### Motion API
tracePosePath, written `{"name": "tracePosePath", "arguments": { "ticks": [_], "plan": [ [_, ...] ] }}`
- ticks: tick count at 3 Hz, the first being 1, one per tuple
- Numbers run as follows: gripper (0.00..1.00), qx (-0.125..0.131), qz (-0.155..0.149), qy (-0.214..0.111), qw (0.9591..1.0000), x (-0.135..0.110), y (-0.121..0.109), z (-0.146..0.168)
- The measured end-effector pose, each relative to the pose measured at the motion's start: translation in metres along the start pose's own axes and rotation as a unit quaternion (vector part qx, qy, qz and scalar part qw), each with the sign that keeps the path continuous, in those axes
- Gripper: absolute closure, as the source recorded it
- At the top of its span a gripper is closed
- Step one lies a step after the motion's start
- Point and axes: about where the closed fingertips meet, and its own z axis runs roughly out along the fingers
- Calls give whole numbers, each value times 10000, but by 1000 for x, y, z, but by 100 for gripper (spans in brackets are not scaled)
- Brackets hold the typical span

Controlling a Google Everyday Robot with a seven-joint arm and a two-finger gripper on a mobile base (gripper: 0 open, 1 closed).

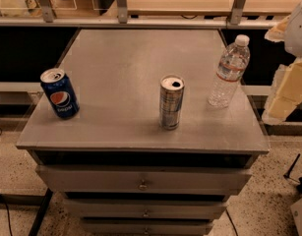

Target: Pick water bottle

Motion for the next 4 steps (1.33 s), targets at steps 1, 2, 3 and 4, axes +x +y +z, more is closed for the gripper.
{"name": "tracePosePath", "arguments": {
  "ticks": [1, 2, 3, 4],
  "plan": [
    [0, 161, 194, -312, 9992, -4, -24, 5],
    [0, 164, 491, -835, 9952, -15, -48, 23],
    [0, 184, 624, -1355, 9886, -30, -65, 37],
    [18, 385, 630, -1585, 9846, -43, -79, 46]
  ]
}}
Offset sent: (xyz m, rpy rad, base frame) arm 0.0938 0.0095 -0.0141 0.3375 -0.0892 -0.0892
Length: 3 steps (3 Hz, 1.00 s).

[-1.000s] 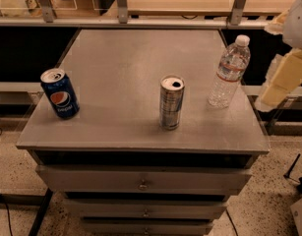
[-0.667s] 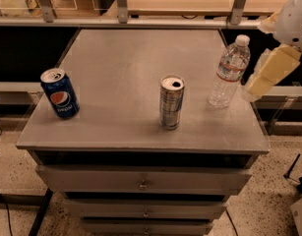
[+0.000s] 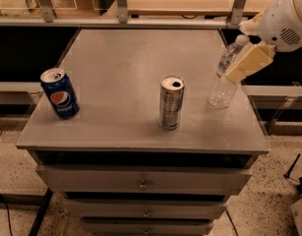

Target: Pick water bottle

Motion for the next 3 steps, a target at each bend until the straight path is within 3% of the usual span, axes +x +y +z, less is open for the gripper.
{"name": "tracePosePath", "arguments": {
  "ticks": [3],
  "plan": [
    [88, -149, -499, -414, 9978, -24, -5, 24]
  ]
}}
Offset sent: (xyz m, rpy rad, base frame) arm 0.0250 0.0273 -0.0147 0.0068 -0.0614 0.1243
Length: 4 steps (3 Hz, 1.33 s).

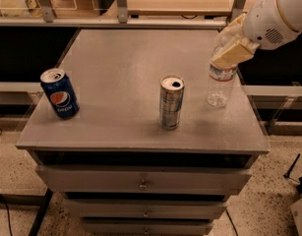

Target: Pick water bottle

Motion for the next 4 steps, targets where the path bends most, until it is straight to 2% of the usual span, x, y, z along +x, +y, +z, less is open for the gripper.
{"name": "tracePosePath", "arguments": {
  "ticks": [1, 3, 4],
  "plan": [
    [100, 6, -42, -124, 9999, -13, -9, -7],
    [100, 148, -7, -529, 9985, -41, -49, -44],
    [100, 147, -7, -529, 9985, -41, -49, -44]
  ]
}}
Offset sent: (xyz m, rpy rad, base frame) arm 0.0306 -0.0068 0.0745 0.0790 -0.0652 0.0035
